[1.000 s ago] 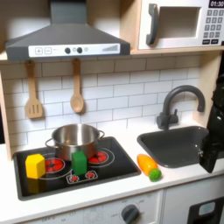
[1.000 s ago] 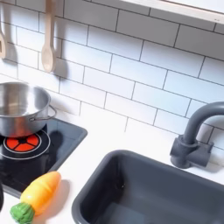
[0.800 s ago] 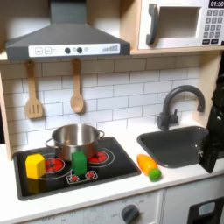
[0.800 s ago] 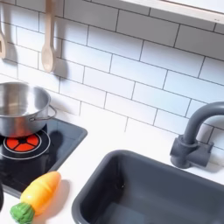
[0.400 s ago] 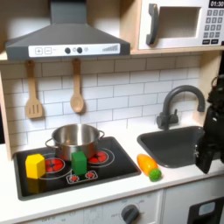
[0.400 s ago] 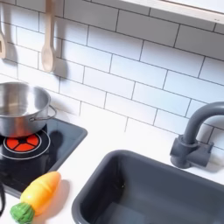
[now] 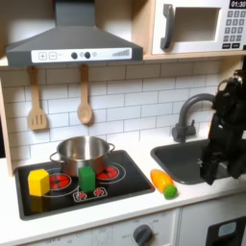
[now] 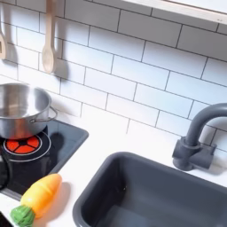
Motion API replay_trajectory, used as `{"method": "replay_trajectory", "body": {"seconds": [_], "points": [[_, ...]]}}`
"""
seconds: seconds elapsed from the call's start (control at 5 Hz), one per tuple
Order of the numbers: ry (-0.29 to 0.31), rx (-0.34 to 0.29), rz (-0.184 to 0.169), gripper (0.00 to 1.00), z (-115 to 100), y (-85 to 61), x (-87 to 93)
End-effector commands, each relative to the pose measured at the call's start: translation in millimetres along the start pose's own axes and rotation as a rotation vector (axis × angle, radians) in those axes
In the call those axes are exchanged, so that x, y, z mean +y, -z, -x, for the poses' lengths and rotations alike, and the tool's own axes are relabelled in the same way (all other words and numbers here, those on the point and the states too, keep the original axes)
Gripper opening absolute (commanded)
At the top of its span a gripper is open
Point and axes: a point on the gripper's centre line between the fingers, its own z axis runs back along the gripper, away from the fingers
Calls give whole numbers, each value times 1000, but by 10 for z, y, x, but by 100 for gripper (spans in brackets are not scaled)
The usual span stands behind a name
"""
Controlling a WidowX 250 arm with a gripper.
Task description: Reach green block
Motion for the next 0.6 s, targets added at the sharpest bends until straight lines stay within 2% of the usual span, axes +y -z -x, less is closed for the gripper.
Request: {"method": "replay_trajectory", "body": {"seconds": [0.0,0.4], "points": [[4,-22,-39,100,-252,16,268],[-8,-28,-51,100,-444,53,428]]}}
